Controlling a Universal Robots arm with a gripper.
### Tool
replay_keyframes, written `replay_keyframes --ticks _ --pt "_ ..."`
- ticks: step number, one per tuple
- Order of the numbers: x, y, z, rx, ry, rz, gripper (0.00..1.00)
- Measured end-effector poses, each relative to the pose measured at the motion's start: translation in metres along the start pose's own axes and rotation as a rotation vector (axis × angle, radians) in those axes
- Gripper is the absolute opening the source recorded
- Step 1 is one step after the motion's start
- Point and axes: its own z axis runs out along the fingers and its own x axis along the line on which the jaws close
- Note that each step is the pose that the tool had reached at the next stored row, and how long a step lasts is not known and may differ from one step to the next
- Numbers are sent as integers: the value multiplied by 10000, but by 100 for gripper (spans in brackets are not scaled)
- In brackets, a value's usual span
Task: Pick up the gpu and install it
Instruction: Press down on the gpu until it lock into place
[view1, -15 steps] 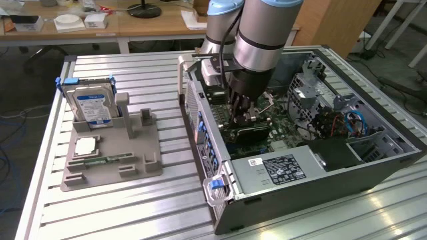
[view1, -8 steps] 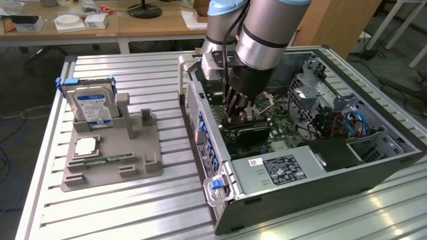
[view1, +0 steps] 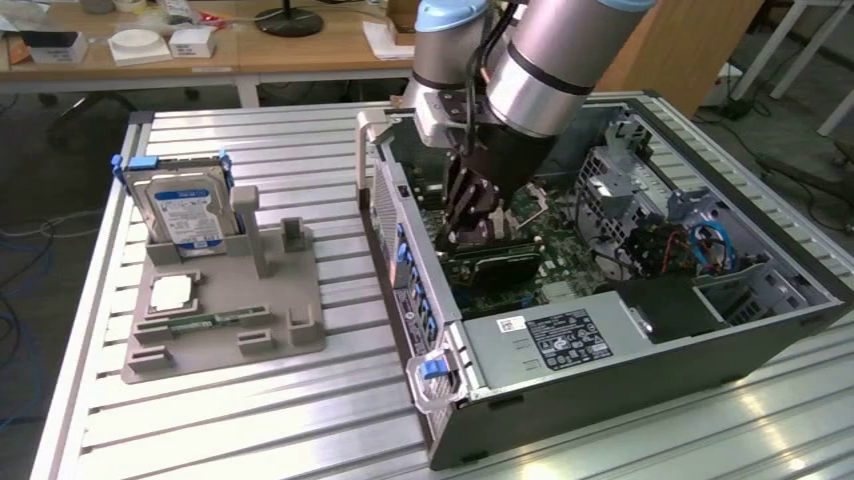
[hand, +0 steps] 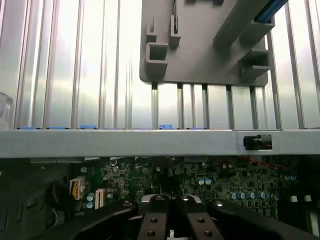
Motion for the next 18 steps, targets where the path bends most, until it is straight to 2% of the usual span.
replay_keyframes --ticks 4,5,8,9,11,12,13,14,18 --pt "-5 -32 -9 -468 13 44 10" --pt "-6 -43 -14 -566 24 54 10" --pt "-11 -72 -22 -789 39 81 10" --pt "-12 -76 -23 -885 41 98 10" --pt "-16 -79 -24 -1142 43 142 10" --pt "-17 -80 -24 -1252 42 165 10" --pt "-18 -83 -25 -1339 40 183 10" --pt "-18 -87 -25 -1391 40 191 10" --pt "-16 -93 -4 -1416 37 199 10"
